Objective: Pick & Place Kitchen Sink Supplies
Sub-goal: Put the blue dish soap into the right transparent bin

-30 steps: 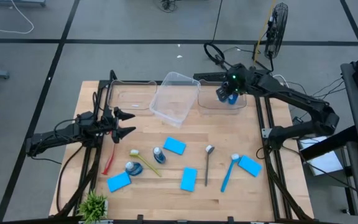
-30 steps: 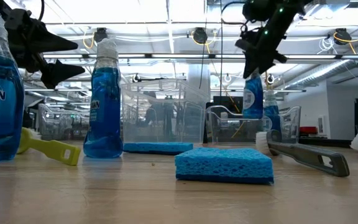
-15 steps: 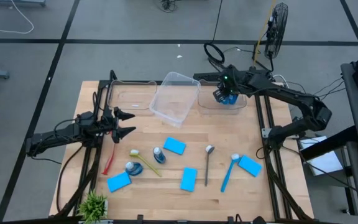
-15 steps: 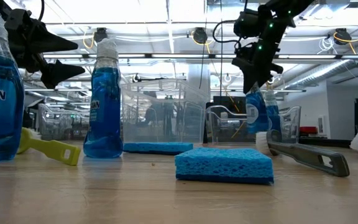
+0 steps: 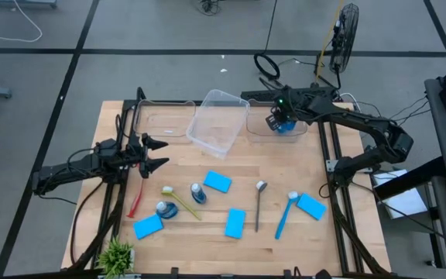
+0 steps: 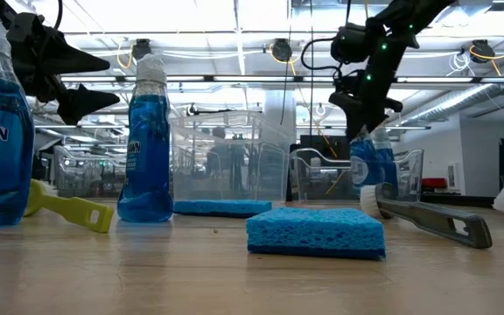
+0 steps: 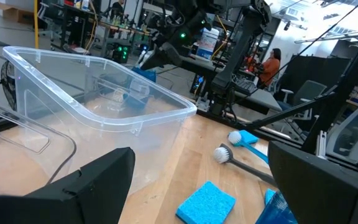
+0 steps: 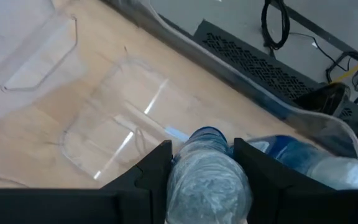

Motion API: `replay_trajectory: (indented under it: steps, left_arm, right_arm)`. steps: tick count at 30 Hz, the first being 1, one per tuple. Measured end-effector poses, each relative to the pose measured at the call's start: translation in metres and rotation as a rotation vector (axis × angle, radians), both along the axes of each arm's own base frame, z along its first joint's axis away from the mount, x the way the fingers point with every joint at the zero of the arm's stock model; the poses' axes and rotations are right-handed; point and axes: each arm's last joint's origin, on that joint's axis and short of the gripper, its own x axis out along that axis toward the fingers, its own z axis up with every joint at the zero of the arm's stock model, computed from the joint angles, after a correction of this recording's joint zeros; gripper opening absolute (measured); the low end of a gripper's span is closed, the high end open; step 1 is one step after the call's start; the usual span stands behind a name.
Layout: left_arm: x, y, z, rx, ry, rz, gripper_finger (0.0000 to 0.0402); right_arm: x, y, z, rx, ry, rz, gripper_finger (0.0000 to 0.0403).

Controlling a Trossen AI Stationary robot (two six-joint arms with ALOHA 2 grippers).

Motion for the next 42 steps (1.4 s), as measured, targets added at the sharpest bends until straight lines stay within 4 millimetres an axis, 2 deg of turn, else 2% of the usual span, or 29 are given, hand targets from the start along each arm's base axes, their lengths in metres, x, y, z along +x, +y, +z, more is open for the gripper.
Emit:
replay_trajectory:
  steps: [18, 25, 35, 42]
  left_arm:
    - [0.0, 0.0, -0.0001, 0.0, 0.001, 0.0, 0.0365]
    - [0.0, 0.0, -0.0001, 0.0, 0.001, 0.0, 0.0365]
    - [0.0, 0.0, -0.0001, -0.001, 0.001, 0.0, 0.0365]
    - [0.0, 0.0, 0.0, -0.001, 0.0, 0.0, 0.0365]
  right_arm:
    - [-0.0004, -0.0015, 0.001, -0.046, 0.029, -0.011, 0.0138]
    - [-0.0006, -0.0016, 0.001, -0.049, 0.031, -0.014, 0.0159]
    - [-0.0006, -0.0016, 0.001, -0.05, 0.033, -0.013, 0.0159]
    - [-0.0006, -0.0017, 0.001, -0.052, 0.034, -0.013, 0.0173]
